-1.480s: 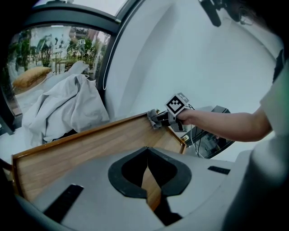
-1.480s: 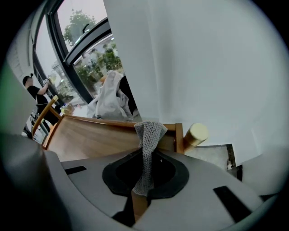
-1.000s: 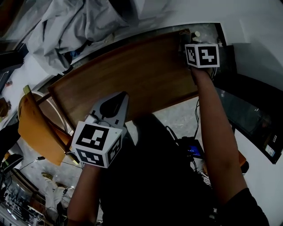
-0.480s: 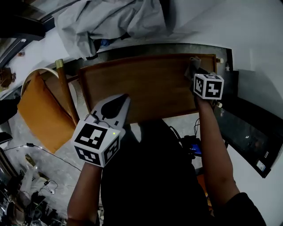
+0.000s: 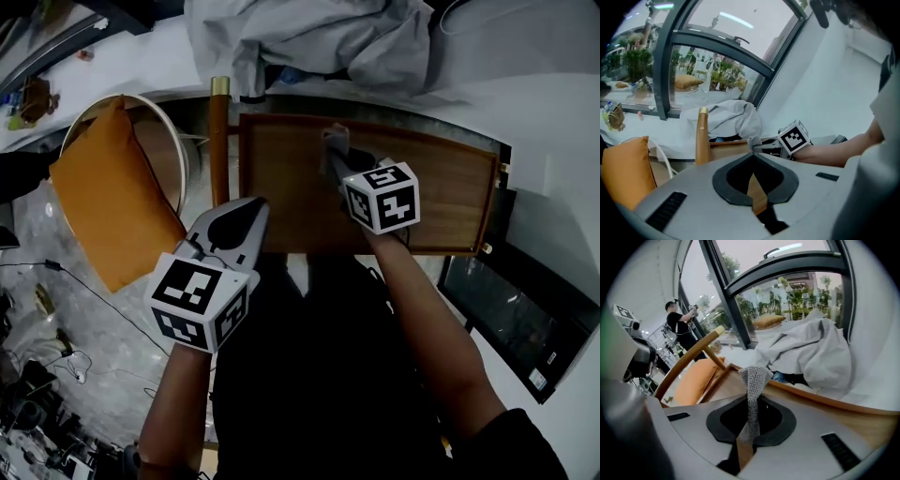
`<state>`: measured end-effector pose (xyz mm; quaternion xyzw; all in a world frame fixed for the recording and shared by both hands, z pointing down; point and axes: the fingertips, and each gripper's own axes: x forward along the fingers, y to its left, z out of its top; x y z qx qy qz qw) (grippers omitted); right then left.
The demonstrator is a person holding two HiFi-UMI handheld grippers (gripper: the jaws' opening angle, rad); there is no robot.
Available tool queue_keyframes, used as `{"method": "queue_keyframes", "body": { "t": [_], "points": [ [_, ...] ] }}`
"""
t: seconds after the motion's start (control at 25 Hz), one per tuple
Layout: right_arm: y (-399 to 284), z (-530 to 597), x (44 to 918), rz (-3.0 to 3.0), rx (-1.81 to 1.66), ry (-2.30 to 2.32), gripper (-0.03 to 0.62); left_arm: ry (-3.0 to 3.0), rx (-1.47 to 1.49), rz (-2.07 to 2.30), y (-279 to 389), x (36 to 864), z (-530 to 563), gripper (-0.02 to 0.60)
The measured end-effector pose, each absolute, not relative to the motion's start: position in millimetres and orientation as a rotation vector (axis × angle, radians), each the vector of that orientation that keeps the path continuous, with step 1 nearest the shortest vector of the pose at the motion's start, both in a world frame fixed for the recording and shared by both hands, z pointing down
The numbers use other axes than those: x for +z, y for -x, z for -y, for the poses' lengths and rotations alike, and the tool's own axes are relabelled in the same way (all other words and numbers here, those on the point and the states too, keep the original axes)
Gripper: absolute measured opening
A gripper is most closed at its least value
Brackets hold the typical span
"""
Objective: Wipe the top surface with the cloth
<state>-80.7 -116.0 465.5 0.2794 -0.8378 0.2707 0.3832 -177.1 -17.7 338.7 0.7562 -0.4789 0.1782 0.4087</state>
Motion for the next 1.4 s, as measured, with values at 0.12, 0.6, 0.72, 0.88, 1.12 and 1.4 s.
{"method": "queue_keyframes", "body": {
  "t": [0.12,0.6,0.72,0.88,1.12,1.4],
  "points": [
    [140,94,470,2.192,0.747,-0.601,0.04,-1.881,0.435,1.229,199,341,7,0.011],
    [227,51,512,2.153,0.809,-0.468,0.04,-1.87,0.415,1.229,235,350,-8,0.011],
    [229,53,518,2.141,0.732,-0.476,0.04,-1.887,0.42,1.21,231,351,-6,0.011],
    [223,49,521,2.103,0.699,-0.452,0.04,-1.901,0.424,1.206,224,350,0,0.011],
    [216,48,521,2.118,0.69,-0.44,0.04,-1.912,0.43,1.186,211,346,5,0.011],
    [180,57,522,2.115,0.701,-0.466,0.04,-1.94,0.429,1.158,184,340,15,0.011]
  ]
}}
